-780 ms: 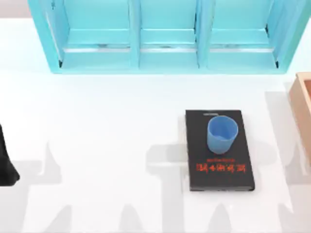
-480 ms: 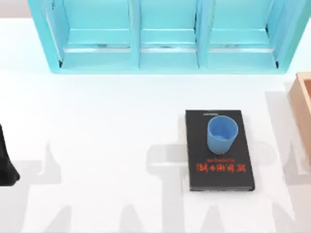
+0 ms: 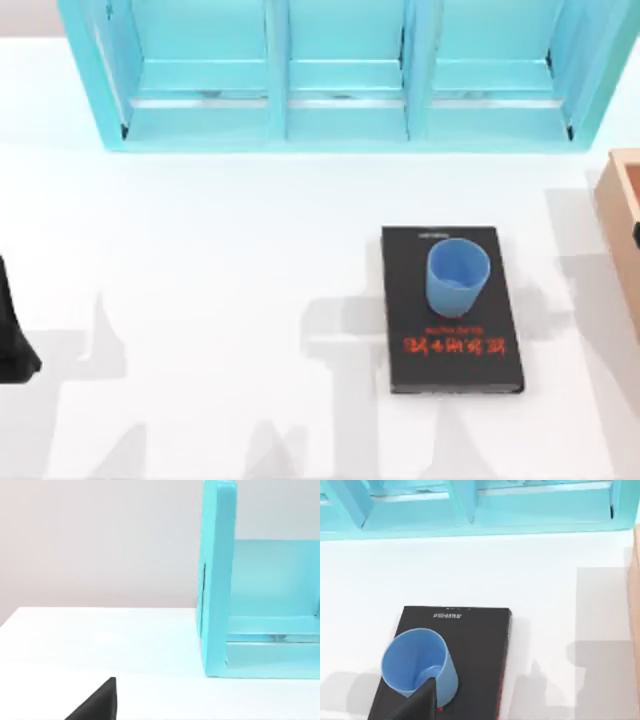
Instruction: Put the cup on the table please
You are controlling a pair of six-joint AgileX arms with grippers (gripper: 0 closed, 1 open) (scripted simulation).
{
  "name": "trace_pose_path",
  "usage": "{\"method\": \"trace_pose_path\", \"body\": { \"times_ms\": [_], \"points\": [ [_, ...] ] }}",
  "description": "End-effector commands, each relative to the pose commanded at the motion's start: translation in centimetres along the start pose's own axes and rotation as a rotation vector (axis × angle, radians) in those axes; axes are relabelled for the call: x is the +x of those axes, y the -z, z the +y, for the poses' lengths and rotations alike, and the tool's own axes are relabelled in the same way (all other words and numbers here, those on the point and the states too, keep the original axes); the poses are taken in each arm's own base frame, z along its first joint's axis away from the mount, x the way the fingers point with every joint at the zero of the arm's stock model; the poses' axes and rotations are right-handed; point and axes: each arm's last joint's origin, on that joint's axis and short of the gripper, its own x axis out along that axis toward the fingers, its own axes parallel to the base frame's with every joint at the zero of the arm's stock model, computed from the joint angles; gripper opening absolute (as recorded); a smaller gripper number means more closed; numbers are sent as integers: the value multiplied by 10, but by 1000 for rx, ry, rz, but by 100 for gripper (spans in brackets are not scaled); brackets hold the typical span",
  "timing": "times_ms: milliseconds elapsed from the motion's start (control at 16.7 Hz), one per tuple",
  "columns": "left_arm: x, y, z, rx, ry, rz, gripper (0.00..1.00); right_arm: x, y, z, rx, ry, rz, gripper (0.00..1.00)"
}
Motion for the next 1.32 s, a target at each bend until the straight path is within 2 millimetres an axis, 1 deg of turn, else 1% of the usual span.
{"method": "trace_pose_path", "body": {
  "times_ms": [120,240,360,480,600,720,780,900,1020,1320],
  "points": [
    [0,0,0,0,0,0,100,13,-33,21,23,-6,152,100],
    [0,0,0,0,0,0,100,36,-63,43,38,7,301,100],
    [0,0,0,0,0,0,100,65,-85,65,46,37,442,100],
    [0,0,0,0,0,0,100,98,-98,83,49,81,578,100],
    [0,0,0,0,0,0,100,132,-101,96,49,135,708,100],
    [0,0,0,0,0,0,100,161,-99,102,48,190,823,100],
    [0,0,0,0,0,0,100,172,-97,103,49,214,871,100],
    [0,0,0,0,0,0,100,189,-94,103,50,253,944,100],
    [0,0,0,0,0,0,100,197,-93,103,52,274,983,100],
    [0,0,0,0,0,0,100,198,-92,103,49,275,989,100]
  ]
}}
